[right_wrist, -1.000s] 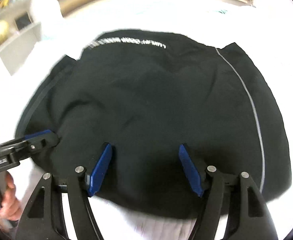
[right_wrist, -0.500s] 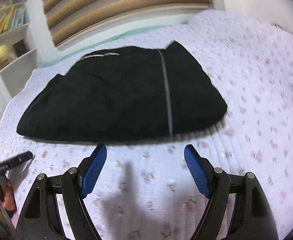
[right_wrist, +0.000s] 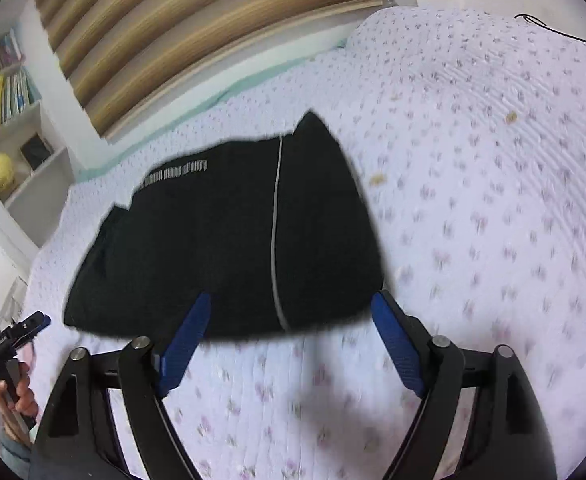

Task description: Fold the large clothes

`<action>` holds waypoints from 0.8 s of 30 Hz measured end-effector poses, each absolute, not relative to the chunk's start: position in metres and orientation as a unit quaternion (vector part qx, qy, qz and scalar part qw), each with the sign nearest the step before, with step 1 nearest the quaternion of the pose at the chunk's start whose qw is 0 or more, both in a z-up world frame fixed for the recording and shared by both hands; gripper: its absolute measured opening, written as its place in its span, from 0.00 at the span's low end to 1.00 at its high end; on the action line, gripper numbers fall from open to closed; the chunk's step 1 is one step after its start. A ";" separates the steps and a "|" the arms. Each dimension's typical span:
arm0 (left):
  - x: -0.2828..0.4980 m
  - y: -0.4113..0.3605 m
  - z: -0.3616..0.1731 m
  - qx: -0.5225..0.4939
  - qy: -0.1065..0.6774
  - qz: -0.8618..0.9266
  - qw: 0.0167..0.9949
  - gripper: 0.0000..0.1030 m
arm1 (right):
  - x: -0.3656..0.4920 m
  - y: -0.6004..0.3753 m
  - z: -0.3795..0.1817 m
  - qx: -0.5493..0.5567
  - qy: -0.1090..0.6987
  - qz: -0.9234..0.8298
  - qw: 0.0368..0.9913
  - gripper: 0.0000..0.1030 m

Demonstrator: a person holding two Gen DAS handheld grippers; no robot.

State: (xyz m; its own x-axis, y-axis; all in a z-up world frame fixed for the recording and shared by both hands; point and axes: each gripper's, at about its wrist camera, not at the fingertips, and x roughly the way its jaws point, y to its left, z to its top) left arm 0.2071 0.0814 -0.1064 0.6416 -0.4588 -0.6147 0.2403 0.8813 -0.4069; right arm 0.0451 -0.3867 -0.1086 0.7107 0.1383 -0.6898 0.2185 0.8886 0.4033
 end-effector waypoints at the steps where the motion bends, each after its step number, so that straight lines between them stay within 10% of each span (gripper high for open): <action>1: 0.219 0.088 -0.102 -0.156 0.375 -0.199 0.892 0.74 | 0.054 -0.395 -0.105 0.242 0.379 -0.020 0.893 0.86; 24: 0.420 0.109 -0.219 -0.346 0.549 -0.290 0.704 0.74 | 0.186 -0.473 -0.215 0.351 0.472 0.094 0.803 0.92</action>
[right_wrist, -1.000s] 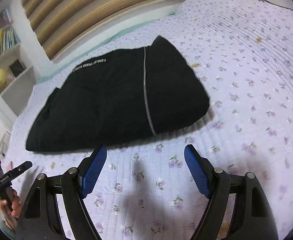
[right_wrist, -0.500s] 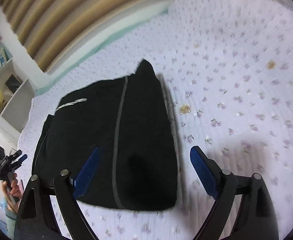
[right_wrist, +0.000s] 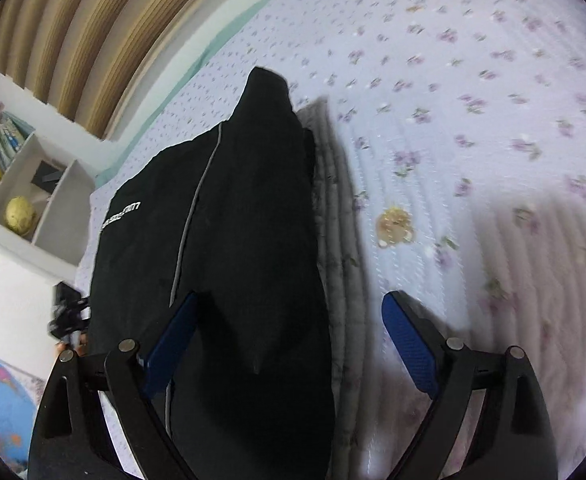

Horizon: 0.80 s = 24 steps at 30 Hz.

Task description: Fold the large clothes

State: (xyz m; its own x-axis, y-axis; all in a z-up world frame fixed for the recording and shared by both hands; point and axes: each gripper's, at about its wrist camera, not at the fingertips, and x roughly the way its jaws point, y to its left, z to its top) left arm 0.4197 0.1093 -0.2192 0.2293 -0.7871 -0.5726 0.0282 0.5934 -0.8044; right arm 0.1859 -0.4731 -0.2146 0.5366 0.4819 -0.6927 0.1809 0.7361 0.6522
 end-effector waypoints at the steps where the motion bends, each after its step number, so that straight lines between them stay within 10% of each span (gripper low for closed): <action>1: 0.421 0.107 -0.222 -0.349 0.551 -0.293 0.699 0.74 | 0.187 -0.473 -0.215 0.351 0.471 0.097 0.803 0.92; 3: 0.424 0.100 -0.225 -0.347 0.555 -0.300 0.694 0.74 | 0.187 -0.470 -0.214 0.346 0.464 0.111 0.808 0.92; 6: 0.419 0.092 -0.215 -0.337 0.539 -0.327 0.699 0.74 | 0.185 -0.461 -0.213 0.369 0.452 0.177 0.793 0.58; 18: 0.429 0.052 -0.216 -0.290 0.583 -0.277 0.707 0.73 | 0.229 -0.458 -0.239 0.399 0.477 0.205 0.756 0.65; 24: 0.391 0.048 -0.172 -0.284 0.524 -0.284 0.751 0.38 | 0.194 -0.436 -0.188 0.342 0.421 0.207 0.814 0.39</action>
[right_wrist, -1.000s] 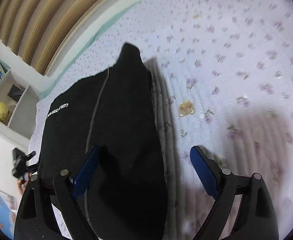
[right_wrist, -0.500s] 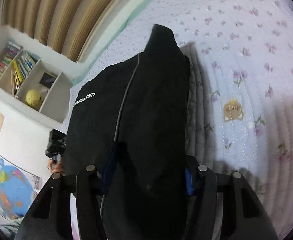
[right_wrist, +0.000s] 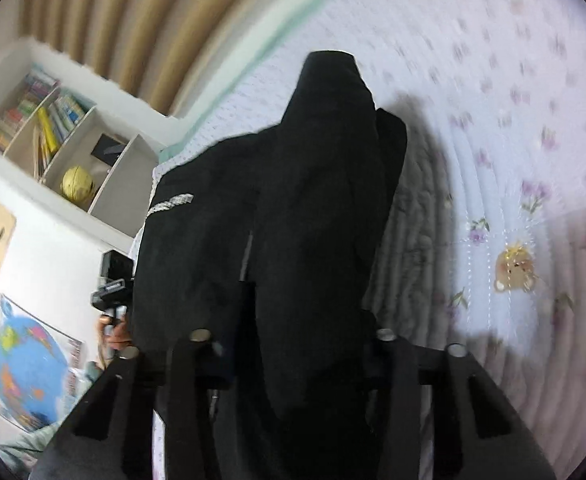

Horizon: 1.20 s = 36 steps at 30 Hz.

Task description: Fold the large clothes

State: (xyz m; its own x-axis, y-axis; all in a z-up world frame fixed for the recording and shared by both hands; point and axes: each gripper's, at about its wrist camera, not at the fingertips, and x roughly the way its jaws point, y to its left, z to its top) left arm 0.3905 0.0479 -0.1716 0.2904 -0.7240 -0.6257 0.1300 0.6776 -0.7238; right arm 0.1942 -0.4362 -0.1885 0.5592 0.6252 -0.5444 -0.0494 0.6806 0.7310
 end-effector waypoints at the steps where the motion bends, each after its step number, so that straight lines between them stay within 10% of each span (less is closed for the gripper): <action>1: 0.376 0.045 -0.154 -0.284 0.506 -0.297 0.758 0.37 | 0.185 -0.431 -0.175 0.337 0.409 0.211 0.821 0.38; 15: 0.181 0.045 -0.043 -0.279 0.435 -0.359 0.777 0.37 | 0.027 -0.365 -0.048 0.271 0.380 0.220 0.857 0.37; 31: 0.155 0.143 -0.235 -0.485 0.517 -0.282 0.647 0.52 | -0.004 -0.406 -0.157 0.298 0.506 0.056 0.808 0.49; 36: 0.137 0.170 -0.194 -0.443 0.480 -0.242 0.717 0.52 | -0.026 -0.412 -0.127 0.267 0.481 0.021 0.835 0.49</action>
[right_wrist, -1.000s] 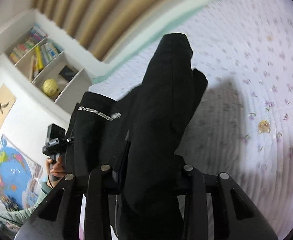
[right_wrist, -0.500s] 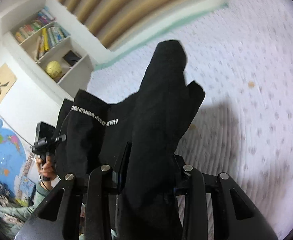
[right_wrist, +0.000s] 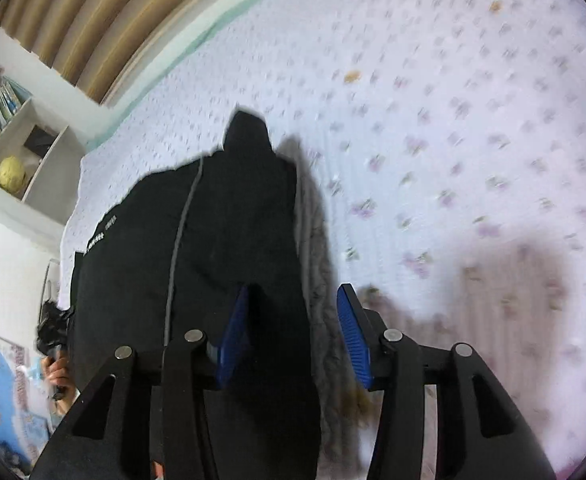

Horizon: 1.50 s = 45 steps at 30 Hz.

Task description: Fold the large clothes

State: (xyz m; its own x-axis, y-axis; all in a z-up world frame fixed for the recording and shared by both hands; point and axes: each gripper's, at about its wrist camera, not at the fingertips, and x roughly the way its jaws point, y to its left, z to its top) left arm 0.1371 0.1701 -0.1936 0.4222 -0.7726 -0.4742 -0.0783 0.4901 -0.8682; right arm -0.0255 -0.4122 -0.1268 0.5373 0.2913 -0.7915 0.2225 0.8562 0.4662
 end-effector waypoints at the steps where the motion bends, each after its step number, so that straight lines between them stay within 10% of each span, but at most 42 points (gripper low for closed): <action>1: 0.133 0.167 -0.174 -0.422 0.469 -0.237 0.739 0.52 | -0.028 -0.403 -0.110 0.240 0.469 0.020 0.850 0.49; 10: 0.104 0.082 -0.090 -0.147 0.428 -0.138 0.881 0.64 | 0.008 -0.271 -0.093 0.098 0.500 0.041 0.859 0.62; 16: 0.076 0.119 -0.066 -0.143 0.355 -0.066 0.922 0.64 | 0.006 -0.253 -0.118 0.057 0.517 0.006 0.854 0.65; 26: 0.129 0.101 -0.174 -0.206 0.521 -0.110 0.821 0.64 | 0.009 -0.243 -0.124 0.083 0.526 -0.009 0.846 0.66; 45: -0.045 -0.031 0.098 0.061 0.216 -0.104 0.969 0.78 | -0.078 -0.149 0.087 0.063 0.335 0.028 0.940 0.82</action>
State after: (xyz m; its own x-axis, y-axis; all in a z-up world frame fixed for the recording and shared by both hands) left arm -0.0445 -0.0311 0.0975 0.8855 -0.1748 -0.4305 0.2274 0.9710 0.0735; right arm -0.0782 -0.1494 0.0870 0.7741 0.0952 -0.6259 -0.0102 0.9904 0.1380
